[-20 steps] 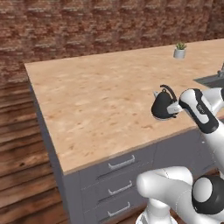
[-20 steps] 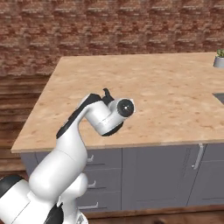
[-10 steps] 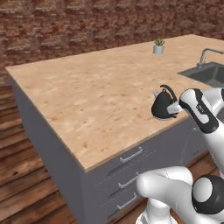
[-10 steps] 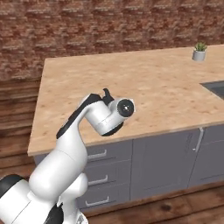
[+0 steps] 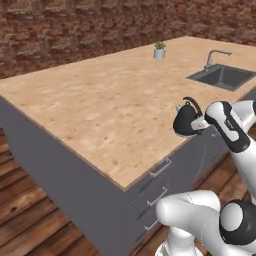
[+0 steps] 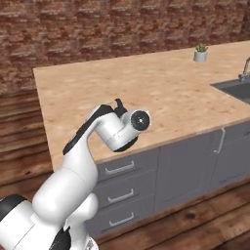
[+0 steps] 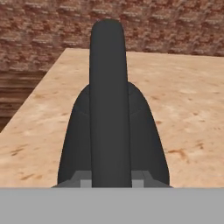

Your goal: The kettle is done boiling. Turn off the stove, then wait for 300 timesteps before moving the kettle to the dining table.

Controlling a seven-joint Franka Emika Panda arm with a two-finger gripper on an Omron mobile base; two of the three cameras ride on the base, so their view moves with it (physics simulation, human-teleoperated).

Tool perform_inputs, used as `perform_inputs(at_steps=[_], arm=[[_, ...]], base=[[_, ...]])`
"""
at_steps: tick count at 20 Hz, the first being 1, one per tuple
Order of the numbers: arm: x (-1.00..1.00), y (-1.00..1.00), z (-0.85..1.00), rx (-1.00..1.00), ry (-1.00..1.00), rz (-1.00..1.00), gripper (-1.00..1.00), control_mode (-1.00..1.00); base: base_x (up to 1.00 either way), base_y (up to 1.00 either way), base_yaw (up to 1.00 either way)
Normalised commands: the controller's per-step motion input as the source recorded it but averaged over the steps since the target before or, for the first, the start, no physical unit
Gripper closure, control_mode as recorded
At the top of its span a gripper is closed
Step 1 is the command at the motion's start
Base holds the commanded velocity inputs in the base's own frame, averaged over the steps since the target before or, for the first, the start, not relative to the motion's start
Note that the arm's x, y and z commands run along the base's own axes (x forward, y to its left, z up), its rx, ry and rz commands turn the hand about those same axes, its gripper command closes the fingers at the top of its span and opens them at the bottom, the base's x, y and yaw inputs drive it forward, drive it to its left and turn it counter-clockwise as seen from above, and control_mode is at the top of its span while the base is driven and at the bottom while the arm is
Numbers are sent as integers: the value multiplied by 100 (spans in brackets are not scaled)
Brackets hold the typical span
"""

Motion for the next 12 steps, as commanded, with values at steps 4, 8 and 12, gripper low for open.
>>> perform_inputs(at_steps=[4,8,12], arm=[[0,0,0,0,0,0,100,100],[0,0,0,0,0,0,100,100],[0,0,0,0,0,0,100,100]], base=[[0,79,-34],[0,77,-33],[0,78,-34]])
